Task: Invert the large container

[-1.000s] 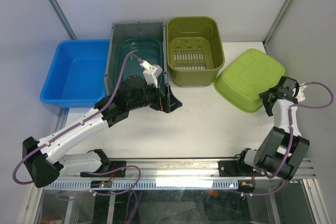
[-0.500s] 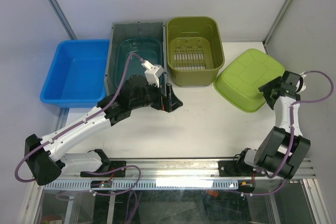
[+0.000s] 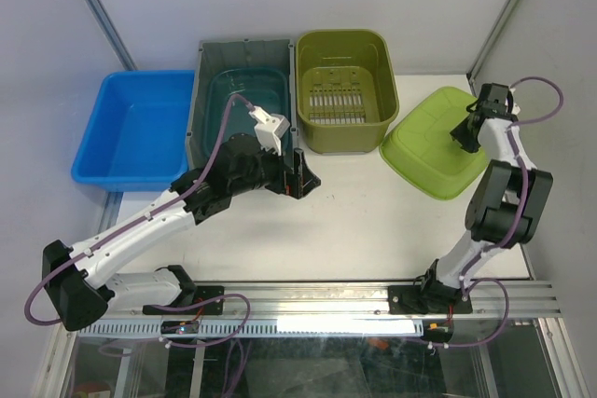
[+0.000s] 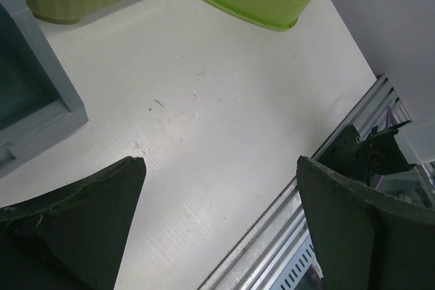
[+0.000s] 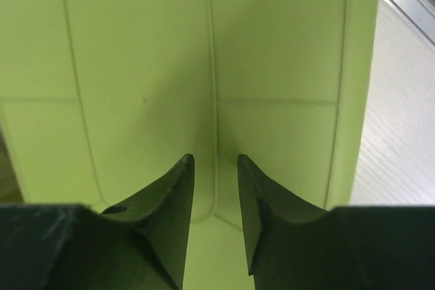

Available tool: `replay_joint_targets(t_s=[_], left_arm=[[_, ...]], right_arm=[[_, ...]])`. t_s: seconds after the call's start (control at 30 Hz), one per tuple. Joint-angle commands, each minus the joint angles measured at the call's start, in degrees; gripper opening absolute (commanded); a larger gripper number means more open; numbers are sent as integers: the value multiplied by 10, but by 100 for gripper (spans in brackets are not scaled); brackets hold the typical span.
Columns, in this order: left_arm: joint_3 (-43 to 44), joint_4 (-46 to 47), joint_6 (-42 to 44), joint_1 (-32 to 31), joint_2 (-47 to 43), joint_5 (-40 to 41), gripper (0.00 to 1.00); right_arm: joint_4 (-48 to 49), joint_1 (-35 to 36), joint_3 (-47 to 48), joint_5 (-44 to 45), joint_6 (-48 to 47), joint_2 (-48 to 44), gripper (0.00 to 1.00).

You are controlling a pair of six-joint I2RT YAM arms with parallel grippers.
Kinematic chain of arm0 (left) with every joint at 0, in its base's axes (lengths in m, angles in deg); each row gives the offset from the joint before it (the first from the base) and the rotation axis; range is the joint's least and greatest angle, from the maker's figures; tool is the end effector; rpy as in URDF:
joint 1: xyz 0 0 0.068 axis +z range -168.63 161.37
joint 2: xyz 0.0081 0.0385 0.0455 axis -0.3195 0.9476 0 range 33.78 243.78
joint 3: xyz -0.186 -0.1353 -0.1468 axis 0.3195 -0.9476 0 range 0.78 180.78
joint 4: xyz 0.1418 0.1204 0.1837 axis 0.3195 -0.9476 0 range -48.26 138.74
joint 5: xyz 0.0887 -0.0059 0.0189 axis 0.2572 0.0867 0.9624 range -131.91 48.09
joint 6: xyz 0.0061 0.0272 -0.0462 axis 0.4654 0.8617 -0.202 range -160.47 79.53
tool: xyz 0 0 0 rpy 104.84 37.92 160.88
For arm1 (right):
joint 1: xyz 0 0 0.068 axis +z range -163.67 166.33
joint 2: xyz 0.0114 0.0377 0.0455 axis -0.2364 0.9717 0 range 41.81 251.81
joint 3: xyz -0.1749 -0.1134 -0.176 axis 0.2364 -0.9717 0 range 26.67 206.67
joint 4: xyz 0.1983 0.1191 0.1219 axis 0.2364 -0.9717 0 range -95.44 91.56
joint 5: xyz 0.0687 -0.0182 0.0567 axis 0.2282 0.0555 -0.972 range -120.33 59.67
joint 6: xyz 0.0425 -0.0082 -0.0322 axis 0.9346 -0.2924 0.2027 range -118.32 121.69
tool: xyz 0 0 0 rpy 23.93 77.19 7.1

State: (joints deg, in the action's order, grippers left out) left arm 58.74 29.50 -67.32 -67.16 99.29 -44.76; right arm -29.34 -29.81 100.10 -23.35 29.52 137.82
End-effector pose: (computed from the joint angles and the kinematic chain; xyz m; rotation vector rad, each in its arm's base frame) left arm 0.1702 -0.1952 0.3316 0.4372 2.1079 -0.8521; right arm 0.3464 -0.1048 0.2494 0.9806 2.2948 -0.0675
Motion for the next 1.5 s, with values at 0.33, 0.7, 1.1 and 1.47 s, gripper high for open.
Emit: replay_joint_targets(t_s=[0.33,0.7,1.1,1.47], left_arm=[[23,-1,48,0,19,24,99],[10,-4,46,2,9,29,99],[10,-10,32,2,-13,32,99],[2,-15,26,3,-26,36,99]], right_arm=[[-59,34,189,61,-69,165,24],[-38,38,216,-51,-86,147,26],[-14,104,304,-174,22,218,35],[-83,126,319,-167,51,255,35]])
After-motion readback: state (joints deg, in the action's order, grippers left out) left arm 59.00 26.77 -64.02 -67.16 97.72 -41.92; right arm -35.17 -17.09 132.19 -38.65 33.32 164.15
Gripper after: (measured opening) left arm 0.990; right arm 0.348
